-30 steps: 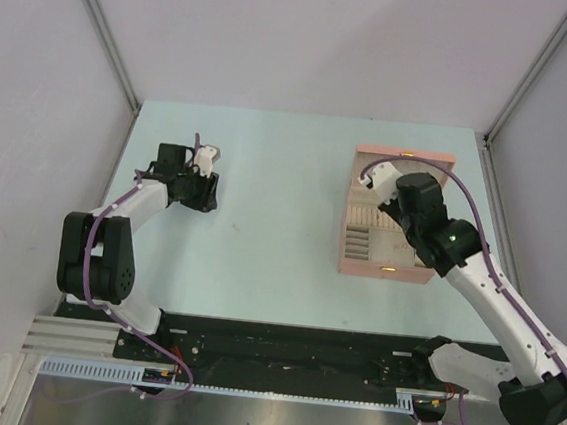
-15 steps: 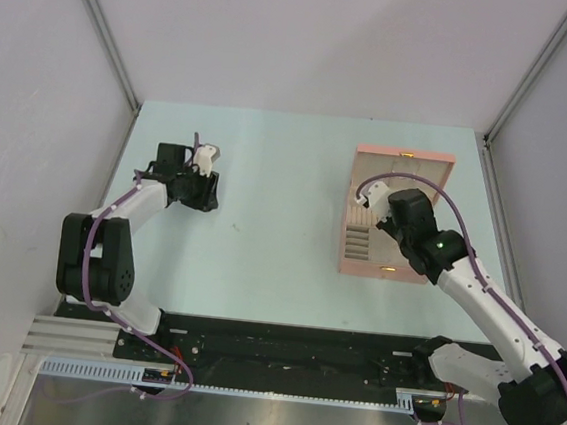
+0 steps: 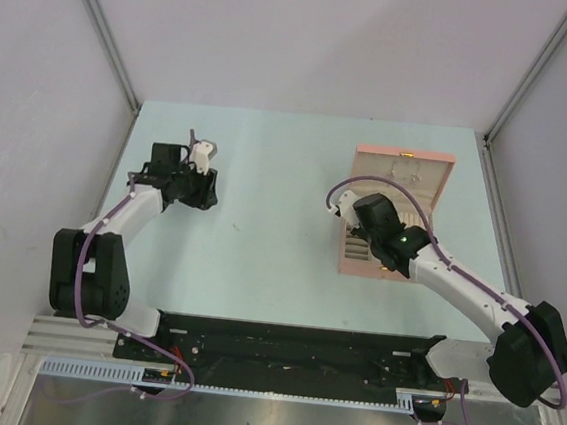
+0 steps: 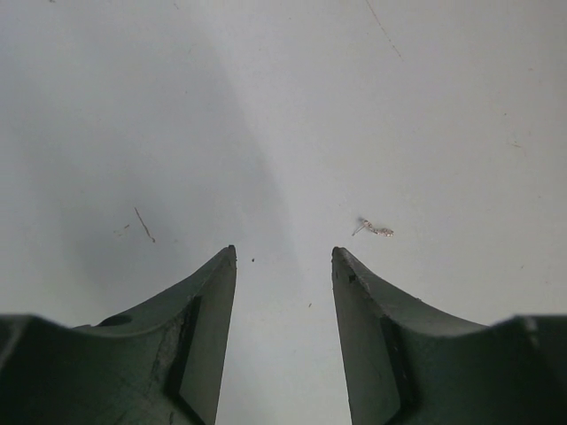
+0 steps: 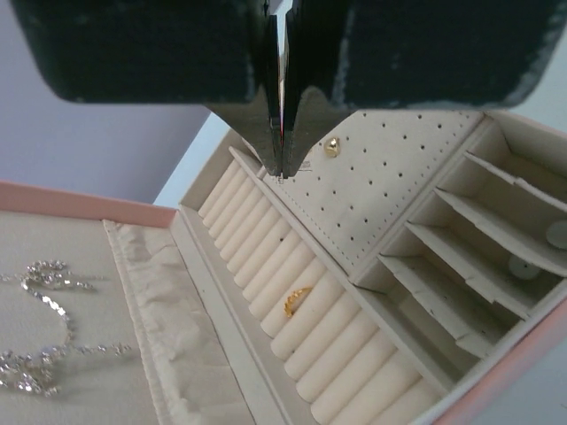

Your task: Organize the mixed jewelry

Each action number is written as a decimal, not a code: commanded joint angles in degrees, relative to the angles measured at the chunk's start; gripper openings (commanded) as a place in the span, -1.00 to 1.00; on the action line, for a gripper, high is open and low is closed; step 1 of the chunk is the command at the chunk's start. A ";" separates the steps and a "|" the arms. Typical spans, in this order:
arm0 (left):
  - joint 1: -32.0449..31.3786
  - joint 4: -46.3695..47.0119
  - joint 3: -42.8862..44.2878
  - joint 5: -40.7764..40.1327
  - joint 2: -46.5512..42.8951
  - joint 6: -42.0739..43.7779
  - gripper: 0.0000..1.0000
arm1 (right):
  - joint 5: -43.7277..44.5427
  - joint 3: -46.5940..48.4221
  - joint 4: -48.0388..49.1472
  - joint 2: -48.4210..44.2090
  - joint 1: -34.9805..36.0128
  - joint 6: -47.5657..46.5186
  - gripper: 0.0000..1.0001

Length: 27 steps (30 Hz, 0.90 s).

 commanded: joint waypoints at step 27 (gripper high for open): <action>0.36 4.22 0.34 -1.00 -6.64 -0.06 0.09 | 9.76 -0.42 7.11 13.53 3.84 -1.16 -1.00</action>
